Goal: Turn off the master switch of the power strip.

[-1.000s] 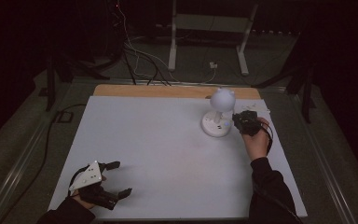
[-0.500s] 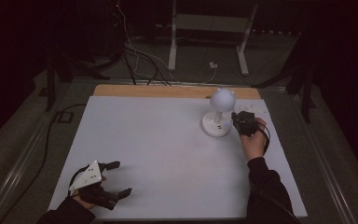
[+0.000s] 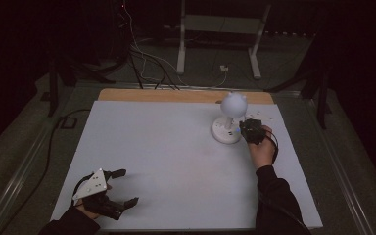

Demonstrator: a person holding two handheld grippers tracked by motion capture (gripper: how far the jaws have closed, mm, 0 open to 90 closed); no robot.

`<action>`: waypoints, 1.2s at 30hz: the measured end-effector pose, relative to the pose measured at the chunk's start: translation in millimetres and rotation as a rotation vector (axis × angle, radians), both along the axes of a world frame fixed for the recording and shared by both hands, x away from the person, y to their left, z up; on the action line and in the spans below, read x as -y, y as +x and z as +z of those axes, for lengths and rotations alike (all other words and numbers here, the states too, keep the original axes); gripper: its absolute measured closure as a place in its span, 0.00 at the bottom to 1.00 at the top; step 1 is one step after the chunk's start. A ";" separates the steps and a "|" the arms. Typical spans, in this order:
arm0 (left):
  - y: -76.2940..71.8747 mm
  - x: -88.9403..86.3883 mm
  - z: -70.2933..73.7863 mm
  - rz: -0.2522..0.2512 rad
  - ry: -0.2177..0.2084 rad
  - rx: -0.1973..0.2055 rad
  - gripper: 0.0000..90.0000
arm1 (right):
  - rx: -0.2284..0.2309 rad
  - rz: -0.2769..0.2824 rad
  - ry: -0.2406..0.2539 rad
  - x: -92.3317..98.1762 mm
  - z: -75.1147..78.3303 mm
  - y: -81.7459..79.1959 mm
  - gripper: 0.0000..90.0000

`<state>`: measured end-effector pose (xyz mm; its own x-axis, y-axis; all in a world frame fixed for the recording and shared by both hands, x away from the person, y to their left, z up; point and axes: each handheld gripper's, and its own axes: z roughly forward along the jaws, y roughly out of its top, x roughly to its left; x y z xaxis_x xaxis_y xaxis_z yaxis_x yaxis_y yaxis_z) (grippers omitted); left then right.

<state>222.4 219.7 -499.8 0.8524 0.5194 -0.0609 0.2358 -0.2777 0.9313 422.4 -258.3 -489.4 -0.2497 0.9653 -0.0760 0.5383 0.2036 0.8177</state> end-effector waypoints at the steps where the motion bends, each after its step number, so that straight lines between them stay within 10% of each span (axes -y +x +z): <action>1: 0.0 0.0 0.0 0.000 0.000 -0.001 0.00 | 0.000 -0.003 -0.001 -0.2 -0.9 0.2 1.00; 36: -0.2 0.5 -0.3 -0.003 0.001 -0.001 0.00 | -0.024 -0.009 -0.007 -3.4 -18.5 3.5 1.00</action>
<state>222.2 219.3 -500.1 0.8538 0.5169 -0.0612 0.2359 -0.2794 0.9308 425.9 -254.9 -507.8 -0.2429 0.9670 -0.0769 0.5595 0.2044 0.8032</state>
